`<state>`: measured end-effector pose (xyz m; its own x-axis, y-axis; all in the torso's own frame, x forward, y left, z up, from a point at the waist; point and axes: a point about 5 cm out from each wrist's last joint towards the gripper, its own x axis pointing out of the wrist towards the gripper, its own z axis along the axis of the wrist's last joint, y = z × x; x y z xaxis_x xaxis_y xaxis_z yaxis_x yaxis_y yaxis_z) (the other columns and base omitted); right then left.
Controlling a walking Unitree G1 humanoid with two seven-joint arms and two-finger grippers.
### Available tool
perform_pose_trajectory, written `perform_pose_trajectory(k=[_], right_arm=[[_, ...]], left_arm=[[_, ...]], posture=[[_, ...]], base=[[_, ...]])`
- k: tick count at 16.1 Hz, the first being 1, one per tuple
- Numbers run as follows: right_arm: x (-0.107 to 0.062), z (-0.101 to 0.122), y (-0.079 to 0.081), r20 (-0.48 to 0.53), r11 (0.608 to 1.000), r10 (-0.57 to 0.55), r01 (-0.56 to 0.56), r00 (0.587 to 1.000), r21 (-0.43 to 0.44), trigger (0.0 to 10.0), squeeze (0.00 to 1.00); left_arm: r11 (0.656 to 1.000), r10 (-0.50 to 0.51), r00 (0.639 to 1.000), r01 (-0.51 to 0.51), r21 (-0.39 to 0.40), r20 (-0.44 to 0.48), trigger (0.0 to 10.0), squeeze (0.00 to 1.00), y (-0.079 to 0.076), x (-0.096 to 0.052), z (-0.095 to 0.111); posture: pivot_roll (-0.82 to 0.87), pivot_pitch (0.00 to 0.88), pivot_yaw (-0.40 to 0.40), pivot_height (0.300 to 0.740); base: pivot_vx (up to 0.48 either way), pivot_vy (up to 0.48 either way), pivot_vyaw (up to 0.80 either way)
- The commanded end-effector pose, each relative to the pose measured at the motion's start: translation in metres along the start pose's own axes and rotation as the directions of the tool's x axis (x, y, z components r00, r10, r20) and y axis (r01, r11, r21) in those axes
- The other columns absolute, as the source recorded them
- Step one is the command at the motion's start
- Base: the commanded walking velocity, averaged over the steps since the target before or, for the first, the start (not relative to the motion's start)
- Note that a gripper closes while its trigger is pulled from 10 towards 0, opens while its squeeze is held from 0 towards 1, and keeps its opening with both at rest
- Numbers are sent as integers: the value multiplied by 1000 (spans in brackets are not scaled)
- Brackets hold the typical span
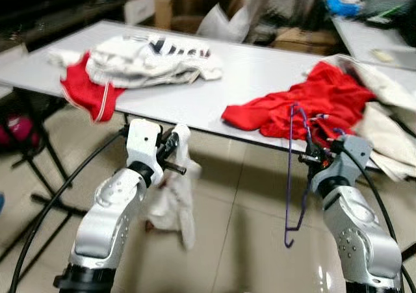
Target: Hang hanger
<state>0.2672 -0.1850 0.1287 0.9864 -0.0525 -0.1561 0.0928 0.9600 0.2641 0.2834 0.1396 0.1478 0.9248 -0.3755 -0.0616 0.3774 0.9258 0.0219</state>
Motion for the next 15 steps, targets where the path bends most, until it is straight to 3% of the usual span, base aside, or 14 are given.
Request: perform_pose_trajectory(k=[1, 9, 12, 15], right_arm=[[0, 5, 6, 28, 999, 28, -29, 999, 21, 10000, 0], [-3, 0, 10, 2, 997, 71, -71, 997, 35, 10000, 0], [-3, -1, 12, -8, 996, 90, -89, 996, 22, 10000, 0], [-2, -1, 17, -13, 991, 130, -130, 991, -41, 10000, 0]], left_arm=[[1000, 11, 1000, -11, 12, 21, 10000, 0, 5, 0, 6], [1000, 7, 1000, -8, 24, 21, 10000, 0, 8, 1, 7], [1000, 9, 1000, -9, 24, 21, 10000, 0, 8, 1, 7], [1000, 17, 1000, -17, 24, 20, 10000, 0, 9, 0, 7]], posture=[[-88, 0, -24, 740], [-90, 0, -15, 740], [-90, 0, -17, 740], [-87, 0, -20, 740]], base=[[0, 420, -800], [0, 430, -759], [0, 441, -481], [0, 440, 0]])
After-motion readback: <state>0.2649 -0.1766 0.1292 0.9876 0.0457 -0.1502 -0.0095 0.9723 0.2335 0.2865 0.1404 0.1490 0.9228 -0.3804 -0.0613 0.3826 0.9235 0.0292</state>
